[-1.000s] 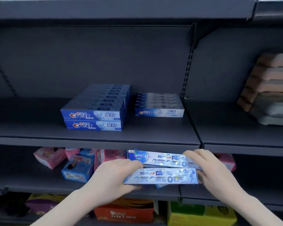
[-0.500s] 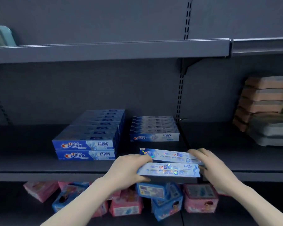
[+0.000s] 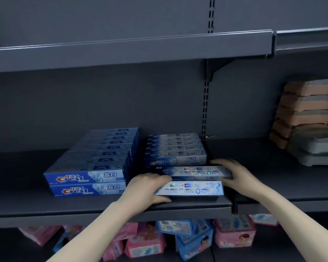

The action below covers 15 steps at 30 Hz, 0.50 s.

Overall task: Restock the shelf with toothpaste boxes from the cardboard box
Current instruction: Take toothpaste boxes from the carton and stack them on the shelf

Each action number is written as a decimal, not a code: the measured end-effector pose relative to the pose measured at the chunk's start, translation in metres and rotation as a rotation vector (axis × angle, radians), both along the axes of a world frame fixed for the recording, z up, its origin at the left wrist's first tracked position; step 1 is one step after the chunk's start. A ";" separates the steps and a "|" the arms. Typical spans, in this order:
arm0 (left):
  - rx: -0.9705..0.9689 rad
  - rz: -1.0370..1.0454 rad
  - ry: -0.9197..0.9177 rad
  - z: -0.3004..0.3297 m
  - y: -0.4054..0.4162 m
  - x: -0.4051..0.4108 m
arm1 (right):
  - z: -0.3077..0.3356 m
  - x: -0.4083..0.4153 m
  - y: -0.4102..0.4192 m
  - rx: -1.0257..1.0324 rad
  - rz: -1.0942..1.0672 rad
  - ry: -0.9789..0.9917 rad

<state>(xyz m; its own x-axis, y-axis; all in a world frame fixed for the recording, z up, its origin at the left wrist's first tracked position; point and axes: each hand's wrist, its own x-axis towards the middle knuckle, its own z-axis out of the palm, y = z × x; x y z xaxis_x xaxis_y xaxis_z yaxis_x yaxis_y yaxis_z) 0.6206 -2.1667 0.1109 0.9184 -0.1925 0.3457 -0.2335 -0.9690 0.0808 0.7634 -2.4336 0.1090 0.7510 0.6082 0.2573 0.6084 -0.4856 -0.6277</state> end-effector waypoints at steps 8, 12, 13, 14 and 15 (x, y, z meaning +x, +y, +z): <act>0.134 -0.032 -0.313 -0.010 -0.001 0.003 | -0.009 -0.001 -0.005 0.138 -0.172 0.104; 0.102 -0.015 -0.335 -0.016 -0.002 0.000 | -0.008 -0.002 -0.005 0.166 -0.199 0.092; 0.069 -0.002 -0.328 -0.017 -0.002 -0.002 | -0.008 -0.002 -0.005 0.173 -0.202 0.099; 0.032 0.013 -0.323 -0.019 -0.002 -0.004 | -0.007 -0.003 -0.005 0.179 -0.202 0.106; -0.004 0.024 -0.319 -0.021 -0.002 -0.005 | -0.006 -0.003 -0.005 0.185 -0.202 0.111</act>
<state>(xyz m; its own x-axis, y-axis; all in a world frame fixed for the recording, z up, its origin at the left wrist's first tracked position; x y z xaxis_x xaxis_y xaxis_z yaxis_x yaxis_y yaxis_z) 0.6156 -2.1687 0.0894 0.7677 -0.1699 0.6179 -0.2245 -0.9744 0.0111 0.7609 -2.4387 0.1029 0.8818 0.3942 0.2591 0.4335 -0.4607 -0.7745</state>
